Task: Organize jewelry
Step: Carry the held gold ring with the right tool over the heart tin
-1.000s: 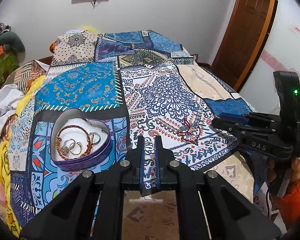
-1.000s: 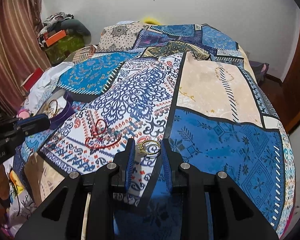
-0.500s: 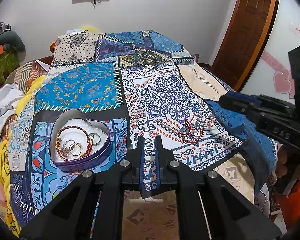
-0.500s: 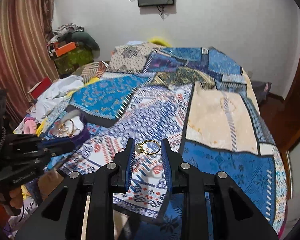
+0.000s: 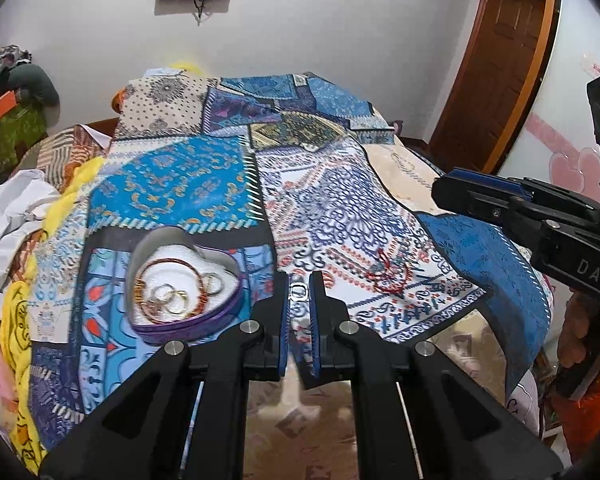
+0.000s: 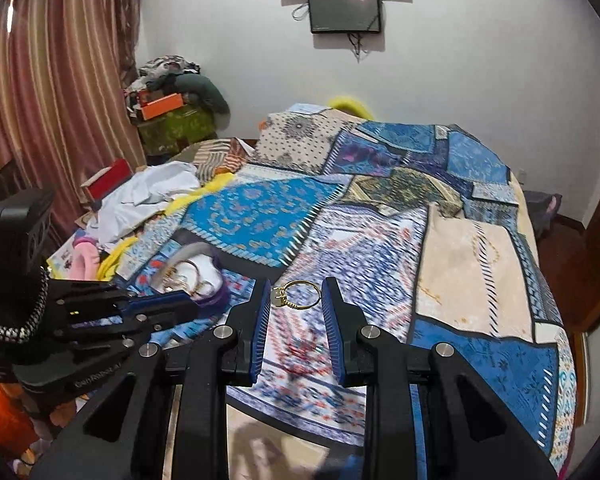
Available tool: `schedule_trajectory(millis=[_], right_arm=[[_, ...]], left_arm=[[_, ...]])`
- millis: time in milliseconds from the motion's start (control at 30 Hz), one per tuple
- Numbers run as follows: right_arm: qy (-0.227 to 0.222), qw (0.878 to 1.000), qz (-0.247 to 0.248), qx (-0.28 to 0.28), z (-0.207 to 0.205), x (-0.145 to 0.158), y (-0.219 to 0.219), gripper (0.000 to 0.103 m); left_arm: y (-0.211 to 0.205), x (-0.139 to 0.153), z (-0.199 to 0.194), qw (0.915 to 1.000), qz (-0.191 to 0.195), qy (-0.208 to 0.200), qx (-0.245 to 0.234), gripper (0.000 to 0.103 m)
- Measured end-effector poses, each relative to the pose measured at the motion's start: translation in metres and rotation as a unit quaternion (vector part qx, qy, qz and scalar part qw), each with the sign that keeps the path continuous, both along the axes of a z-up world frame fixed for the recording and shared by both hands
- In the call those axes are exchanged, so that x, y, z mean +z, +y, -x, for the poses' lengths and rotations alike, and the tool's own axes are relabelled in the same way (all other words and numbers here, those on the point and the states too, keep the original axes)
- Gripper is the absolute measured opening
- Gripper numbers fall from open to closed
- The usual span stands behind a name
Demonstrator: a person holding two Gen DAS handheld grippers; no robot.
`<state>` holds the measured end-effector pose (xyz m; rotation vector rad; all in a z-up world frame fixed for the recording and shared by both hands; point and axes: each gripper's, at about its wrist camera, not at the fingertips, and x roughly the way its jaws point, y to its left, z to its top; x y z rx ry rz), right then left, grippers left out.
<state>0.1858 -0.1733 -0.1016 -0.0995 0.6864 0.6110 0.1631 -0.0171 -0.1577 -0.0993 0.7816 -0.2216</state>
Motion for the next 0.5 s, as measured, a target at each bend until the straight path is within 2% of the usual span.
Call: schedule_trajectory(millis=[300, 500], right_arm=[[-0.008, 0.999, -0.021, 0.035, 0.000, 0.011, 0.044, 0.024], [-0.001, 0.999, -0.019, 0.048, -0.004, 0.006, 0.066, 0.024]], left_arm=[[0.035, 0.012, 0.007, 0.9993, -0.006, -0.023, 0.031, 0.008], [0.057, 0.012, 0.006, 0.9986, -0.005, -0.027, 0.044, 0.008]])
